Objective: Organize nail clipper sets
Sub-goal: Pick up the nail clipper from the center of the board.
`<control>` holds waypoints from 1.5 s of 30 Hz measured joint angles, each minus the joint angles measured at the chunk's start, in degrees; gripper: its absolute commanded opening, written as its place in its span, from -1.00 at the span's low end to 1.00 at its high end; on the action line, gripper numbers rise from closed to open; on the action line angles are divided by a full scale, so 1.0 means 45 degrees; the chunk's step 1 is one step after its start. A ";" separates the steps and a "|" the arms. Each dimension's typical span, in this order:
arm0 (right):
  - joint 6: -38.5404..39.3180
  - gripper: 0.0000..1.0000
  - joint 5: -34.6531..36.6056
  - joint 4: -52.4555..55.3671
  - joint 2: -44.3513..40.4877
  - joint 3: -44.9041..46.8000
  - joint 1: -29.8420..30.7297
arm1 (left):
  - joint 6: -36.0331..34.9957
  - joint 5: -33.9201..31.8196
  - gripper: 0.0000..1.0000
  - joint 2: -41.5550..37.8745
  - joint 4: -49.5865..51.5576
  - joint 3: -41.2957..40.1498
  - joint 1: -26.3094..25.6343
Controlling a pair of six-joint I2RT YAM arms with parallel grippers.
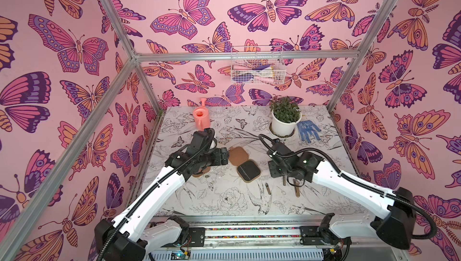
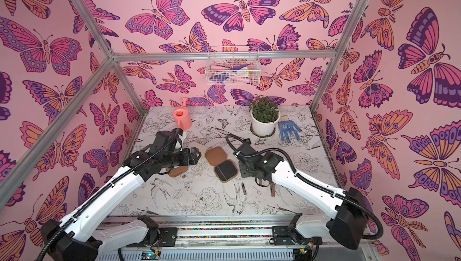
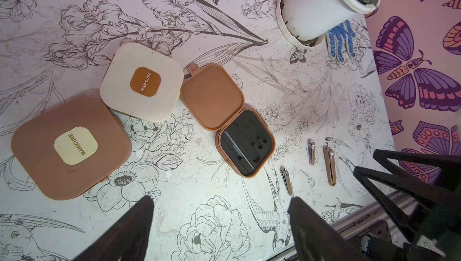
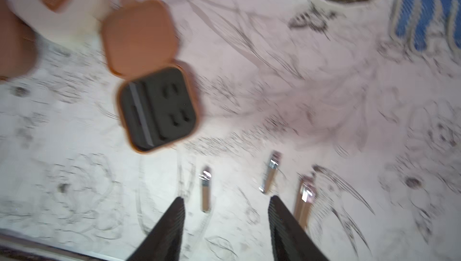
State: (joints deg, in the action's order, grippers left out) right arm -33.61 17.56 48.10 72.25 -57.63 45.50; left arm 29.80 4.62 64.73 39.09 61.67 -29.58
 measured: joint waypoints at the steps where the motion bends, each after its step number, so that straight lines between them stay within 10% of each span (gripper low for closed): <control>1: -0.0189 0.29 -0.0083 0.0223 -0.0325 0.0641 -0.0398 | 0.0024 0.0083 0.73 -0.0010 0.0000 -0.0005 0.0000; 12: -0.1122 0.16 -0.1972 -0.0306 -0.2297 0.4483 -0.3691 | 0.0277 0.0437 0.70 -0.0092 -0.0005 -0.0136 0.0000; 45: -0.0860 -0.47 -0.2739 -0.3036 0.0704 0.5066 -0.4425 | 0.1554 0.0792 0.58 0.0039 -0.0355 -0.1909 -0.0209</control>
State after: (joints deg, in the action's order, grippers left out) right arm -37.47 5.23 34.44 75.42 -34.83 25.58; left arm 36.80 8.19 64.90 37.50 53.08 -30.52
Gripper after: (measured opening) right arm 0.272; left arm 0.792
